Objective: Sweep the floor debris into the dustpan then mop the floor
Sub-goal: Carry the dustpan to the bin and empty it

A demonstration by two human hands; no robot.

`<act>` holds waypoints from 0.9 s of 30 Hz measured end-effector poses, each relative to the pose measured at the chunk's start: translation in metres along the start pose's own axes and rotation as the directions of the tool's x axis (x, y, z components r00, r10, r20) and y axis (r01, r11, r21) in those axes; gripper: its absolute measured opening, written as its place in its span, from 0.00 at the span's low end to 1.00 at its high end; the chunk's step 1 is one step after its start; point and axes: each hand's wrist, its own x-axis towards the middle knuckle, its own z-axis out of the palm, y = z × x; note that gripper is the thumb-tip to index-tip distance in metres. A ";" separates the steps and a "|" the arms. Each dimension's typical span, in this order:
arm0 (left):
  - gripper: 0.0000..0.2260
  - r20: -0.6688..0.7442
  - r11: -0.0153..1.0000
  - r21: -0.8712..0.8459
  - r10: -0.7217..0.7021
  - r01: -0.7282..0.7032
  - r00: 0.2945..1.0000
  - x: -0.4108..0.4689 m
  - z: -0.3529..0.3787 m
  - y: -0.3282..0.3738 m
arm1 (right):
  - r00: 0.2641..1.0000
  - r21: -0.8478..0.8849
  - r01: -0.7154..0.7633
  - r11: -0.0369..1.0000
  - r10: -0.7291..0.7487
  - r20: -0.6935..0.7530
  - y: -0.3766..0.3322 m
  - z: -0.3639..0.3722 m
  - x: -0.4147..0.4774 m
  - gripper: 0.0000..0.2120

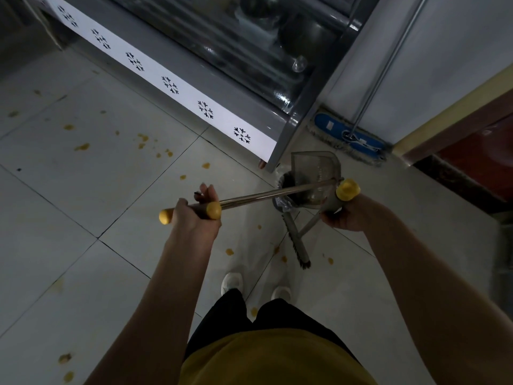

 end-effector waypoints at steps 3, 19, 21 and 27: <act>0.10 -0.016 0.999 0.036 -0.017 0.018 1.000 -0.001 -0.007 0.003 | 1.000 -0.008 0.001 1.000 -0.001 -0.002 -0.002 0.002 -0.001 0.09; 0.12 0.038 0.996 0.083 0.012 -0.015 0.999 -0.001 0.005 -0.017 | 1.000 -0.040 -0.012 0.999 0.013 0.024 -0.007 -0.003 0.000 0.09; 0.12 0.035 0.996 0.086 -0.002 -0.001 0.999 -0.002 0.003 -0.016 | 0.999 -0.027 -0.013 1.000 0.014 0.029 -0.008 -0.006 -0.001 0.09; 0.12 0.103 0.988 0.153 -0.026 0.010 0.994 -0.009 0.011 -0.031 | 1.000 -0.028 -0.013 1.000 0.014 0.013 -0.008 -0.012 -0.006 0.10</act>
